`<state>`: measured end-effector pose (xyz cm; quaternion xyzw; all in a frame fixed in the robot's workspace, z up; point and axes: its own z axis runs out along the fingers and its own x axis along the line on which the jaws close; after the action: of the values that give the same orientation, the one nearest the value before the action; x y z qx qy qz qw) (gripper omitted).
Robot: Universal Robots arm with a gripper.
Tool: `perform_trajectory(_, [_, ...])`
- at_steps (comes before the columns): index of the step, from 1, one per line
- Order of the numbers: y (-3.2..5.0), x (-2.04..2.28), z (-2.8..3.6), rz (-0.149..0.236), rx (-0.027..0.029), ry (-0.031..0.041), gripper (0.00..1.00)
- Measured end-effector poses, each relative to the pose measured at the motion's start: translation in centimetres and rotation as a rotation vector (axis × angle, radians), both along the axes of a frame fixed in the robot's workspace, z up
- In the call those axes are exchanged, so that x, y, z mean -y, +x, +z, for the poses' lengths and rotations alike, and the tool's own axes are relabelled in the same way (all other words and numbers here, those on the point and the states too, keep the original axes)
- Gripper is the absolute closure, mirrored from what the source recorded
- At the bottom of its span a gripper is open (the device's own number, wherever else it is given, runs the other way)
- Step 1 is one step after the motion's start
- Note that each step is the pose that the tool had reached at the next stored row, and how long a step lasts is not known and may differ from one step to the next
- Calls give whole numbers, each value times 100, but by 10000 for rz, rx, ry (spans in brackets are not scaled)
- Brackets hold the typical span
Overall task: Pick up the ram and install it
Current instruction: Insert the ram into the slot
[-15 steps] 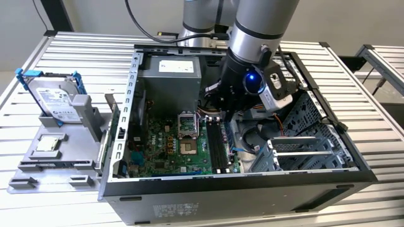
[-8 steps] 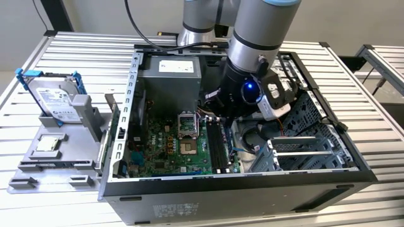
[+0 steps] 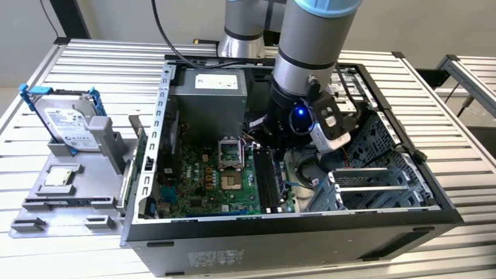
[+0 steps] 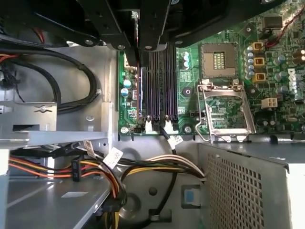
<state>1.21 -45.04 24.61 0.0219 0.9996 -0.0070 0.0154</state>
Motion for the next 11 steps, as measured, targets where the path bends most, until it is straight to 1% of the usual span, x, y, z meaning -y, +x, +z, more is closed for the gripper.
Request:
perform_trajectory(4, [-11,12,-72,-34,0,-10,100])
perform_trajectory(8, [-11,14,-145,-35,0,-15,100])
perform_trajectory(9, [-11,14,-160,-34,0,-17,100])
perform_trajectory(11, [-10,14,-163,-47,1,-18,100])
